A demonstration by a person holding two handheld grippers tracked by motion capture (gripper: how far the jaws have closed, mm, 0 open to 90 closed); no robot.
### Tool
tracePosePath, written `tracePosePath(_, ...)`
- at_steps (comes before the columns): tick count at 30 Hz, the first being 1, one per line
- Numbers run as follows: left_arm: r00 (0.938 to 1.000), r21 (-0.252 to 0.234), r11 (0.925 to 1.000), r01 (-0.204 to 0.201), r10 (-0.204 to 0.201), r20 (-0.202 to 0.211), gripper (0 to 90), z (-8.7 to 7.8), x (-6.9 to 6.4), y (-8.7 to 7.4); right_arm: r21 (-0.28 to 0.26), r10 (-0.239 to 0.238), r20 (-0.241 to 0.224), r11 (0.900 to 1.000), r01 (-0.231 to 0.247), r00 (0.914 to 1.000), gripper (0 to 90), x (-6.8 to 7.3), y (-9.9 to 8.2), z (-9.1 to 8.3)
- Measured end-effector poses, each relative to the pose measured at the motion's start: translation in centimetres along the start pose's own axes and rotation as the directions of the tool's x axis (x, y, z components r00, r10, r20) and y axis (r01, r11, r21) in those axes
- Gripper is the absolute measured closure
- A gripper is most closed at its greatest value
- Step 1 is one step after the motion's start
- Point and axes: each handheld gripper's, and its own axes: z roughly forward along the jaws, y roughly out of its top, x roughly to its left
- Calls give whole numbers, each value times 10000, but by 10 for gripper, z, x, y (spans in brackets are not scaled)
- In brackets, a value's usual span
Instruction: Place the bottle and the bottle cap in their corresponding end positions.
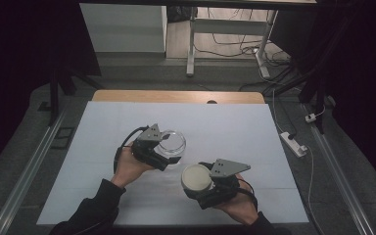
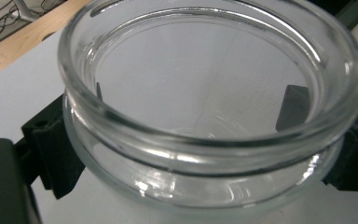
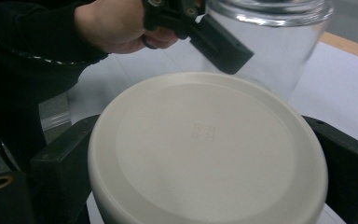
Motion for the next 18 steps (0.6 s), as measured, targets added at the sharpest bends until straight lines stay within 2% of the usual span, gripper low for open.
tracePosePath(10, 10000, 3, 10000, 42, -42, -66, 73, 11, 11, 3, 146, -3, -5, 9999, 4, 10000, 67, 0, -8, 9)
tracePosePath(18, 9998, -82, 9999, 106, -107, -150, 73, 19, 20, 5, 405, 20, -140, 9992, -15, 9999, 67, 3, -19, 23)
